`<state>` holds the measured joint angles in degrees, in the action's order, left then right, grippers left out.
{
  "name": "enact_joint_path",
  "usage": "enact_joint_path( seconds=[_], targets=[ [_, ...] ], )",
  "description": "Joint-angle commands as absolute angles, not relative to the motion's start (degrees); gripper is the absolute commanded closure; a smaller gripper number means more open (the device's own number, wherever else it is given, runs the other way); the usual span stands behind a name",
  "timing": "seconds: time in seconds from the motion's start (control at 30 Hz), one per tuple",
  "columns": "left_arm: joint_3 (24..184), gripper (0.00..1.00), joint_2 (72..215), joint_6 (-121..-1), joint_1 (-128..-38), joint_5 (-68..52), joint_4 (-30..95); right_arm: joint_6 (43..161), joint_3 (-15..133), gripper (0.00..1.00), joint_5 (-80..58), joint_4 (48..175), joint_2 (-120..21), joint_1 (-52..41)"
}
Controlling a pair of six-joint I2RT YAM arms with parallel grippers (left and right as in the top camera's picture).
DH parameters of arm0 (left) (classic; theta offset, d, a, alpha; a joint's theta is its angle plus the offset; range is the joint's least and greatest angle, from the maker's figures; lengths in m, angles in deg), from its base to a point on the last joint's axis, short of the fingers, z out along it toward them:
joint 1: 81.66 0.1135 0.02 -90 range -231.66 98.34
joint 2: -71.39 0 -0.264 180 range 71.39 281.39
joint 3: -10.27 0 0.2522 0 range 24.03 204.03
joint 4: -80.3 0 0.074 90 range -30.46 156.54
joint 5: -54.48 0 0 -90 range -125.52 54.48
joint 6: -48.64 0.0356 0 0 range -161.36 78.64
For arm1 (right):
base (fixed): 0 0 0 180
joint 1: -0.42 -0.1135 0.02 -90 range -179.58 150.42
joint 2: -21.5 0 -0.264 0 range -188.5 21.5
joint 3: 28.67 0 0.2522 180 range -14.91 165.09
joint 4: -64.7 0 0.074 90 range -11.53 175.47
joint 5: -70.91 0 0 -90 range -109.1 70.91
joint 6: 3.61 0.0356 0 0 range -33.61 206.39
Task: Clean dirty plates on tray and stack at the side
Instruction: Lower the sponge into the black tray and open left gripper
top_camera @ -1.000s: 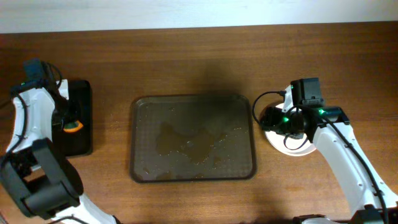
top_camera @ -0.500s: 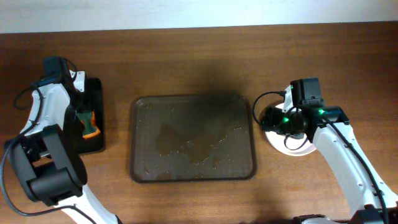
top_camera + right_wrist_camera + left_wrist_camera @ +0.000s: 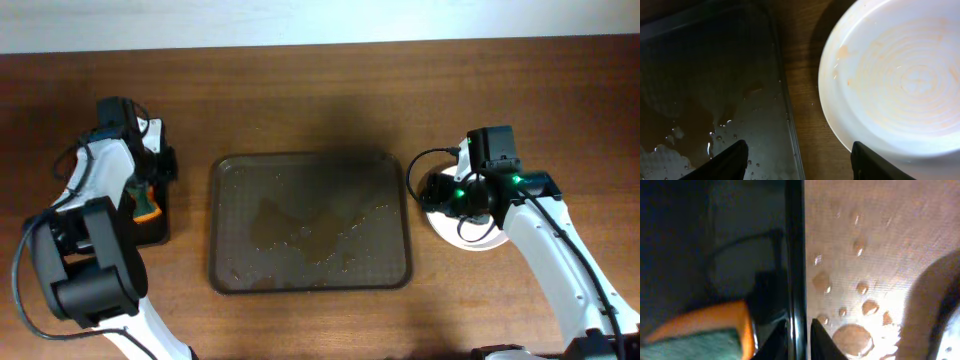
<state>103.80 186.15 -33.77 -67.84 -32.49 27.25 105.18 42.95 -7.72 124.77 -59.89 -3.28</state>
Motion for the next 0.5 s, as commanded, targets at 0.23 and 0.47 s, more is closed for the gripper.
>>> enact_joint_path(
  seconds=[0.23, 0.47],
  targets=[
    [99.8, 1.0, 184.9, -35.5, -68.2, -31.9, 25.2, 104.6, 43.9, 0.33, -8.9, 125.6, -59.6, -3.7],
    [99.8, 1.0, 184.9, -35.5, -68.2, -34.9, 17.0, 104.6, 43.9, 0.33, -8.9, 125.6, -59.6, -3.7]
  ],
)
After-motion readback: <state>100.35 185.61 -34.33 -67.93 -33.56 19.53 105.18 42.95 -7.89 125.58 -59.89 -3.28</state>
